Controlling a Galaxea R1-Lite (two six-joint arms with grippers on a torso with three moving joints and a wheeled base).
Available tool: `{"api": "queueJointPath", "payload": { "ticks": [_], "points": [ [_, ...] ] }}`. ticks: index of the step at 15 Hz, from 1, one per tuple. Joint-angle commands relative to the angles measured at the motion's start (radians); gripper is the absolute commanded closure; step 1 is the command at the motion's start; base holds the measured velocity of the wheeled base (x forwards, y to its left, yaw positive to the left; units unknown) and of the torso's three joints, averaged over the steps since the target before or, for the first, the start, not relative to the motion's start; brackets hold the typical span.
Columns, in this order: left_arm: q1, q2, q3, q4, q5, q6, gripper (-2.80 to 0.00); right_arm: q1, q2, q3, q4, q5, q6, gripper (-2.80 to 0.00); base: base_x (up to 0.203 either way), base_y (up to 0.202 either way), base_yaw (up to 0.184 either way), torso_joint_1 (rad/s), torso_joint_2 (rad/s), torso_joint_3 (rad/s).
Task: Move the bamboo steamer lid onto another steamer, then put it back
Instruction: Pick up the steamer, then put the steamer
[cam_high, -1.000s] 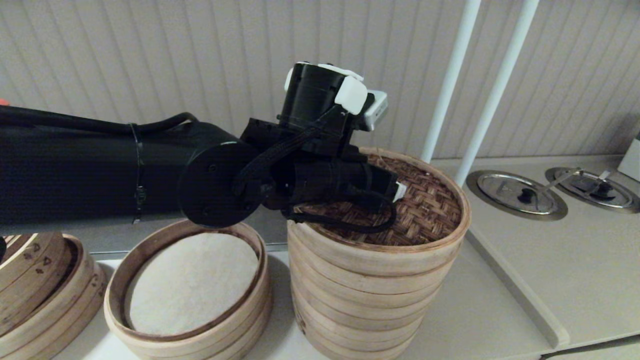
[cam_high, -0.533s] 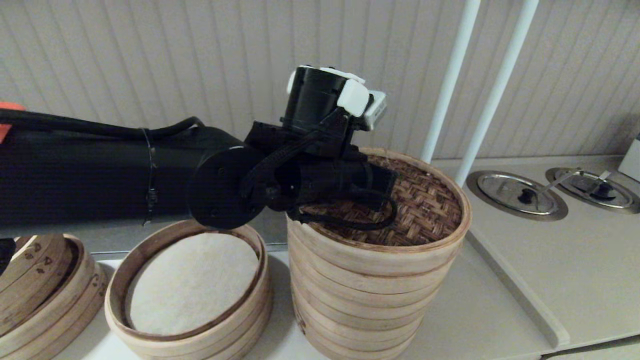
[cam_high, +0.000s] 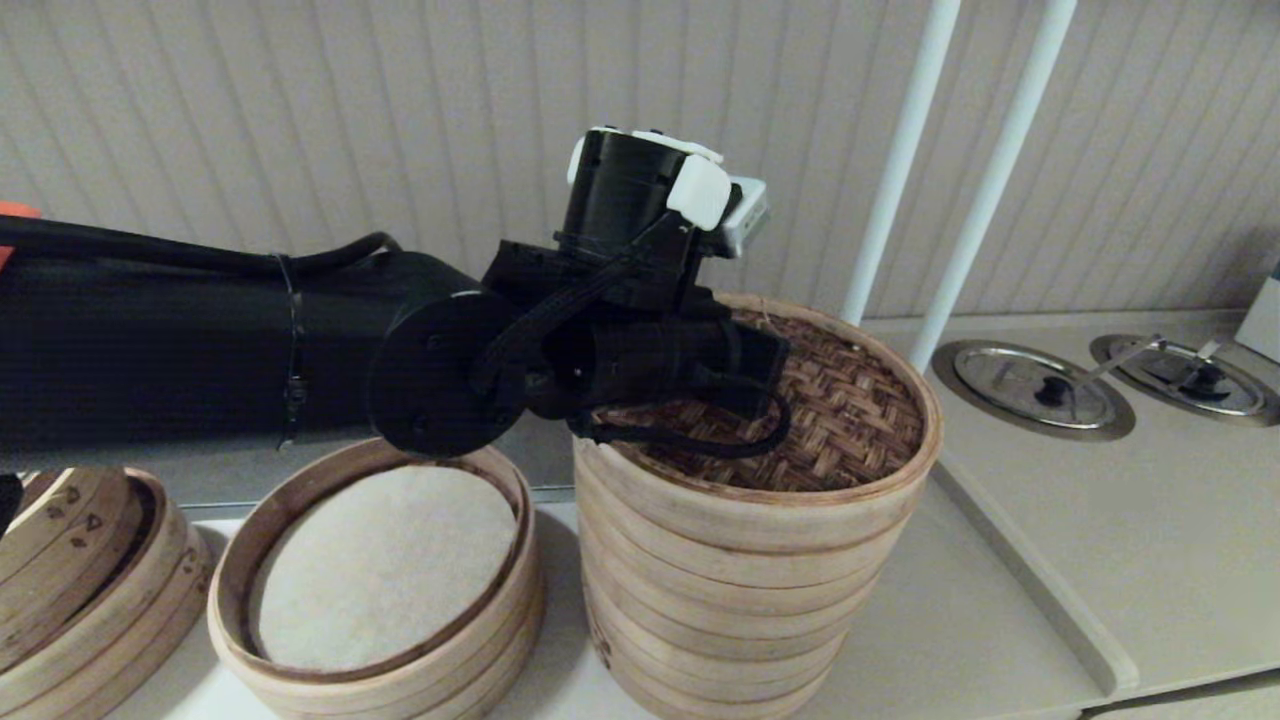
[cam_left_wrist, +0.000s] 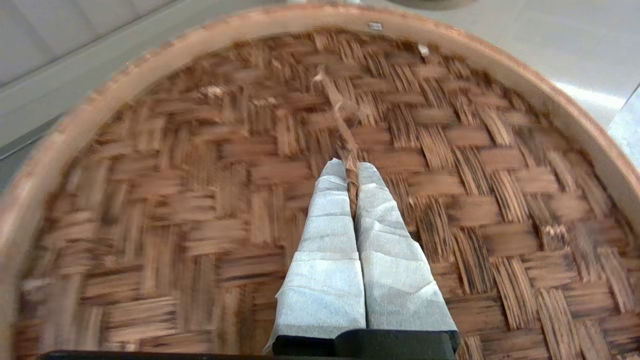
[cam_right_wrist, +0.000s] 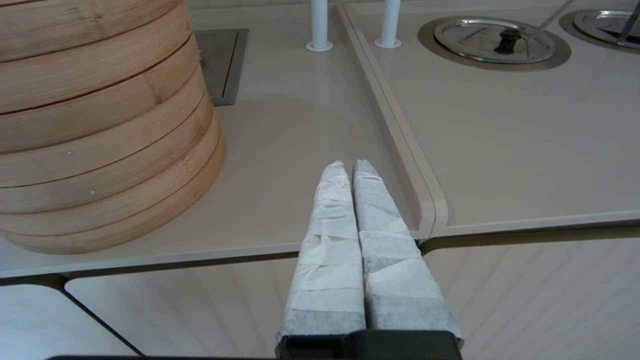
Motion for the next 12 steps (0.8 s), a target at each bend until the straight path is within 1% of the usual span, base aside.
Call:
{"api": "queueJointPath", "payload": {
  "ticks": [1,9,12],
  "points": [
    [0.002,-0.036,-0.013,-0.005,0.001,-0.002,0.0,0.0,0.0,0.003,0.001,0.0,0.0,0.0,0.0,0.0,0.0,0.0,0.0,0.0],
    [0.011,-0.121,-0.024,0.001,0.002,-0.002,0.0,0.0,0.0,0.003,0.0,0.0,0.0,0.0,0.0,0.0,0.0,0.0,0.0,0.0],
    [0.046,-0.156,-0.02,0.007,0.002,0.0,0.0,0.0,0.0,0.003,0.0,0.0,0.0,0.0,0.0,0.0,0.0,0.0,0.0,0.0]
  ]
}}
